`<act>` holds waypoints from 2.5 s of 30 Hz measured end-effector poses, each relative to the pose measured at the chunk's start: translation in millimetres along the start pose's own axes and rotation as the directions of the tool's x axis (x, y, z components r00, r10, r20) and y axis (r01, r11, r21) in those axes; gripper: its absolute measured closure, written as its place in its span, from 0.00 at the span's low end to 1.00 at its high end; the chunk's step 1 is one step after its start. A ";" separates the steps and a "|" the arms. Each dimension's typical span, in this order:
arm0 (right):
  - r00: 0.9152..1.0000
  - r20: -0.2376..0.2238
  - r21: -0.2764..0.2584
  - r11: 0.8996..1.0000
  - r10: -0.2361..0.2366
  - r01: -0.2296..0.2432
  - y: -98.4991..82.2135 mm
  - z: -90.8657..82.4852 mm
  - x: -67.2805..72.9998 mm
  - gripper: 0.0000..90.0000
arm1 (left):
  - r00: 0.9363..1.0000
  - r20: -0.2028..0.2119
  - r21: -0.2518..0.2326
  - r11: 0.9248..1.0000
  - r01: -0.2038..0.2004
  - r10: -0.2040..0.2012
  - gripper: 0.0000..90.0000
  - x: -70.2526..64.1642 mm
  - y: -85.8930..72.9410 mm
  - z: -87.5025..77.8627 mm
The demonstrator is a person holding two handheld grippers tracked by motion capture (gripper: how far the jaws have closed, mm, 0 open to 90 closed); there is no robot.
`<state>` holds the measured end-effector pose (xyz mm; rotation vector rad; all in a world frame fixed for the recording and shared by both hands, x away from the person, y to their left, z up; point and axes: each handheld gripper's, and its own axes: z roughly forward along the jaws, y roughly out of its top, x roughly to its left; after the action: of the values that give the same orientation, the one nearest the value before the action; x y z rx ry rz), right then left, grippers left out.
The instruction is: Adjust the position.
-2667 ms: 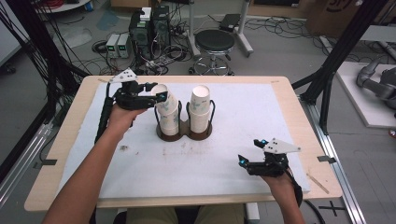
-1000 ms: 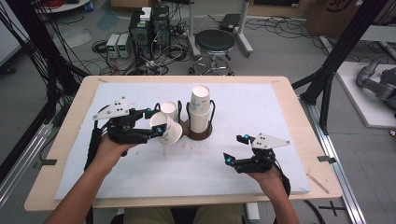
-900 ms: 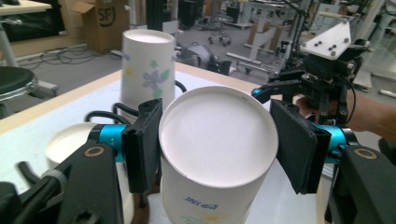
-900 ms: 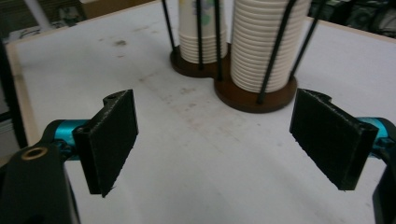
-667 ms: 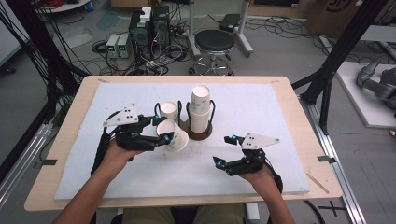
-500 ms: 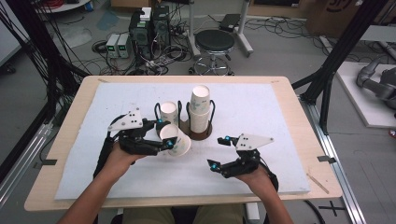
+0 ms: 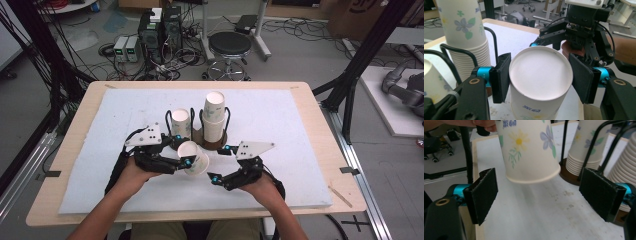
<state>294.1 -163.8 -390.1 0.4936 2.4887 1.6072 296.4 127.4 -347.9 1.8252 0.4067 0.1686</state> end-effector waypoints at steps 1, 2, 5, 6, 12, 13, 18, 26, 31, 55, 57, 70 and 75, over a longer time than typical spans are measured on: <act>1.000 -0.013 0.010 1.000 -0.011 0.012 1.5 4.4 1.4 0.18 | 1.000 0.009 0.001 1.000 -0.002 0.002 0.42 -1.6 0.3 2.2; 1.000 -0.015 0.012 1.000 -0.014 0.014 2.0 6.2 2.1 0.18 | 1.000 0.014 0.004 1.000 -0.006 0.006 0.42 -2.4 0.3 3.1; 0.999 -0.023 0.017 1.000 -0.024 0.024 2.5 9.2 3.0 0.18 | 1.000 0.022 0.006 1.000 -0.007 0.007 0.42 -4.5 0.5 5.4; 0.999 -0.026 0.021 0.999 -0.029 0.030 2.5 11.1 3.7 0.18 | 1.000 0.025 0.008 1.000 -0.009 0.008 0.42 -5.3 0.4 6.3; 0.998 -0.043 0.025 0.999 -0.035 0.036 1.8 15.2 4.8 0.18 | 0.998 0.055 0.014 1.000 -0.007 0.007 0.42 -10.3 -0.2 14.3; 0.998 -0.044 0.027 0.999 -0.034 0.036 1.5 16.5 5.1 0.18 | 0.998 0.063 0.014 1.000 -0.007 0.006 0.42 -11.4 -0.4 17.0; 0.997 -0.063 0.032 0.998 -0.050 0.052 -0.6 17.8 4.8 0.23 | 0.997 0.082 0.012 1.000 -0.003 0.002 0.42 -12.3 -1.1 20.9; 0.996 -0.076 0.034 0.998 -0.050 0.052 -3.8 18.3 4.5 0.28 | 0.996 0.091 0.001 1.000 0.002 -0.002 0.42 -13.7 -2.0 23.1; 0.994 -0.073 0.040 0.996 -0.081 0.084 -3.1 17.0 5.1 0.33 | 0.996 0.091 -0.005 1.000 0.015 -0.015 0.41 -13.0 -3.3 22.3; 0.986 -0.109 0.210 0.967 -0.126 0.147 6.9 8.7 -2.5 0.35 | 0.994 0.103 0.095 0.995 0.026 -0.036 0.16 -4.9 -6.0 9.1; 0.984 -0.115 0.235 0.958 -0.139 0.163 11.0 8.0 -2.6 0.36 | 0.993 0.114 0.107 0.994 0.020 -0.032 0.16 -4.9 -5.6 8.7; 0.968 -0.161 0.350 0.906 -0.194 0.240 28.4 9.3 -3.3 0.36 | 0.990 0.142 0.175 0.984 -0.017 -0.009 0.16 -6.3 -5.5 8.9; 0.958 -0.191 0.402 0.873 -0.213 0.275 34.8 13.3 -1.1 0.36 | 0.988 0.156 0.213 0.976 -0.036 0.002 0.16 -7.3 -7.2 12.3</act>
<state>305.8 -139.6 -364.2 0.0959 2.8783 1.0363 292.2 115.4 -357.7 2.0404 0.3071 -0.0053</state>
